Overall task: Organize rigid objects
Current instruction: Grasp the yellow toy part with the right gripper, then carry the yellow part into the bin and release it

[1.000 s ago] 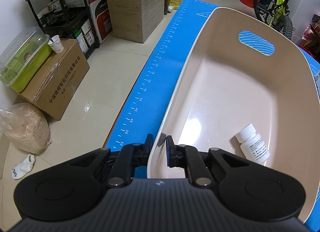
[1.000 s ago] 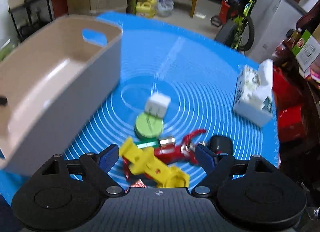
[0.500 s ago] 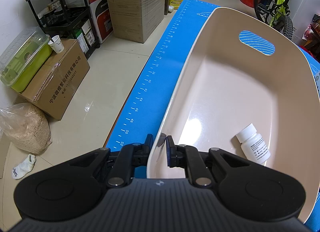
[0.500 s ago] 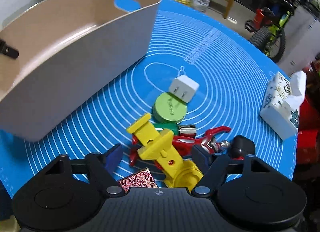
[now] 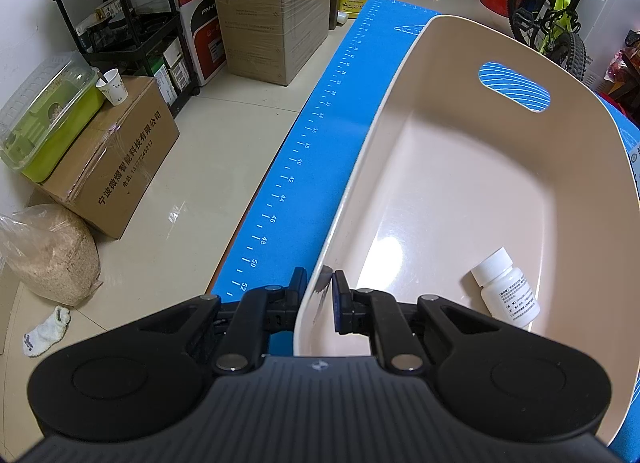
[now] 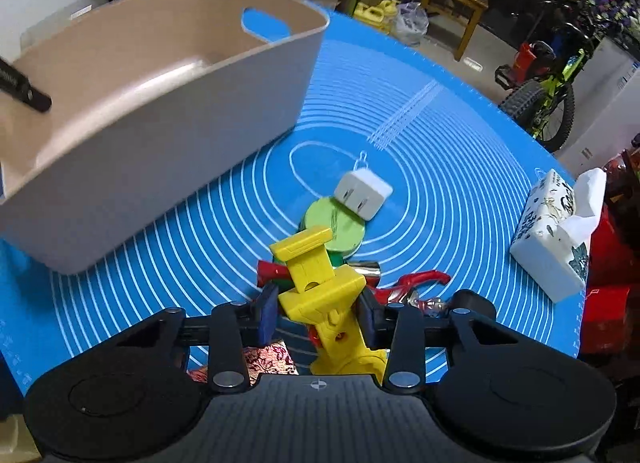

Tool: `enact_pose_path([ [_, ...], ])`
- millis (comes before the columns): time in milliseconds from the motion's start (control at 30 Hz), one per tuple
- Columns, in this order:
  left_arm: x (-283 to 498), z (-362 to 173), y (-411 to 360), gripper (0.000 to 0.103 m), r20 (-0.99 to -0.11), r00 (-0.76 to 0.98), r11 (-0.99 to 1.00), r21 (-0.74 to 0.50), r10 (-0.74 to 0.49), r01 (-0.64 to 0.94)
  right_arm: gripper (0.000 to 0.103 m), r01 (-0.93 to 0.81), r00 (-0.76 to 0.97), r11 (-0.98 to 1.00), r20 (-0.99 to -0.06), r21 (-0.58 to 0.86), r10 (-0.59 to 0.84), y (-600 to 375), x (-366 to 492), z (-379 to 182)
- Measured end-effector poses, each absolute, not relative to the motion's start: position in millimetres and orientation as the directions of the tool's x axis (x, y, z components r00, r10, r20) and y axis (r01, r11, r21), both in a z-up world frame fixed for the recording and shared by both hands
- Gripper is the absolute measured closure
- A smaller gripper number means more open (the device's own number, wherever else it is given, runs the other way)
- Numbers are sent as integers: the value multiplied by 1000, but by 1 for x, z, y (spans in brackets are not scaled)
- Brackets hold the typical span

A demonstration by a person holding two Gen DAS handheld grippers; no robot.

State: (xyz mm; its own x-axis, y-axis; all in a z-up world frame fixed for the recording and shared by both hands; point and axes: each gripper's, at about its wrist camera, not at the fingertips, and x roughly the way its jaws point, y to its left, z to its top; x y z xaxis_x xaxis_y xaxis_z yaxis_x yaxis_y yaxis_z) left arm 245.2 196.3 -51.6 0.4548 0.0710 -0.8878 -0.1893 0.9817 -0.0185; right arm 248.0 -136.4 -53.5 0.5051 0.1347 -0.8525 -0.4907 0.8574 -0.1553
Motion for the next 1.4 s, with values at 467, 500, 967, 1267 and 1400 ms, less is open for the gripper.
enact_pose_path([
  [467, 244, -52, 196, 88, -888, 454, 981, -20, 71, -192, 55, -382, 688, 904, -712, -191, 140, -130, 255, 8],
  [500, 244, -52, 196, 88, -888, 454, 981, -19, 72, -192, 56, -380, 700, 905, -699, -190, 147, -127, 258, 15],
  [967, 245, -52, 196, 88, -888, 454, 981, -23, 69, -194, 55, -439, 755, 887, -594, -144, 278, -32, 300, 47],
  [1267, 245, -52, 199, 88, -889, 453, 981, -27, 65, -194, 56, -493, 710, 865, -618, -91, 339, 18, 308, 28],
  [1400, 246, -53, 197, 88, -889, 454, 981, -24, 69, -195, 56, -526, 645, 848, -684, -72, 342, 42, 314, 7],
])
